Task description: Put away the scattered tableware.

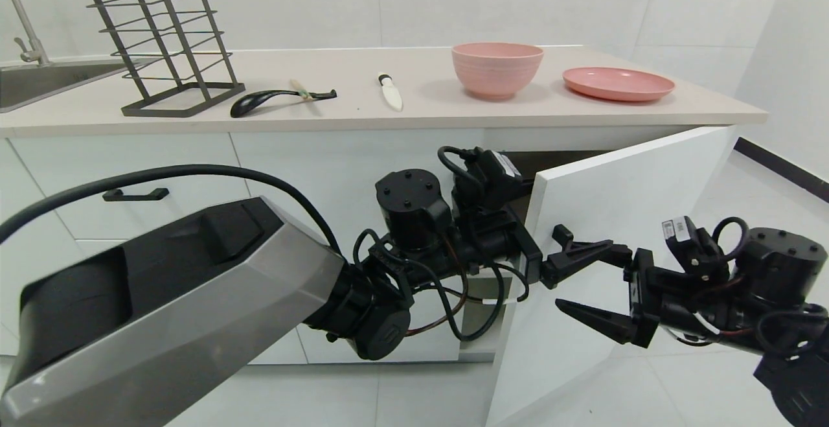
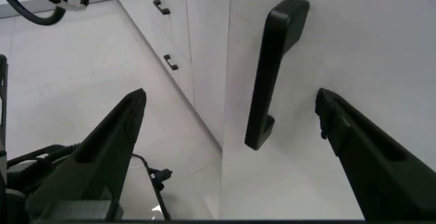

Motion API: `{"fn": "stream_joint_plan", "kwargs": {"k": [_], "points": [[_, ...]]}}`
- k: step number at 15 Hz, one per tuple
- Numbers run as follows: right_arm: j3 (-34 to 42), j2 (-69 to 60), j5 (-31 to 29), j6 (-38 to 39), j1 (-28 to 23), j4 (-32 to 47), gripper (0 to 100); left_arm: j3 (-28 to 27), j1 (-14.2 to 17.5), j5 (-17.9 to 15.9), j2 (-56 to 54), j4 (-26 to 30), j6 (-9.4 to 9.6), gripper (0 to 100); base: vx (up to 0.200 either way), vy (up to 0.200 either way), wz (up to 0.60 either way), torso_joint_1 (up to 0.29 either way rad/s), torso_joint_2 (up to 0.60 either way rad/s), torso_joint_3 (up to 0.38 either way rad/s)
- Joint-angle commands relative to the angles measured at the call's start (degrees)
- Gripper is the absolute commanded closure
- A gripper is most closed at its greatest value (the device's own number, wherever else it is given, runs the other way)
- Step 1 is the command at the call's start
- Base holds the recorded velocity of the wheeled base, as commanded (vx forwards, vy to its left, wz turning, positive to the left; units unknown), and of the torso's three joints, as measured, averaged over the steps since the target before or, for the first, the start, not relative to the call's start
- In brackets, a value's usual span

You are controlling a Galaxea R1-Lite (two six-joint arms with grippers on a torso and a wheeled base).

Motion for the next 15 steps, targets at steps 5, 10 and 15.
{"fn": "stream_joint_plan", "kwargs": {"k": [5, 10, 15], "points": [[12.6, -23.6, -2.8, 0.3, -2.2, 0.0, 0, 1.0, -0.5, 3.3, -0.3, -0.4, -1.50, 0, 0.000, 0.000, 0.00, 0.000, 0.00, 0.000], [12.7, -40.3, -2.9, 0.1, -2.2, 0.3, 0, 3.8, -1.6, 3.5, -0.1, -0.6, -1.50, 0, 0.000, 0.000, 0.00, 0.000, 0.00, 0.000], [5.5, -43.3, -3.6, 0.0, -6.1, 0.4, 0, 6.8, -3.5, 3.4, -0.1, -4.2, -1.58, 0, 0.000, 0.000, 0.00, 0.000, 0.00, 0.000]]}}
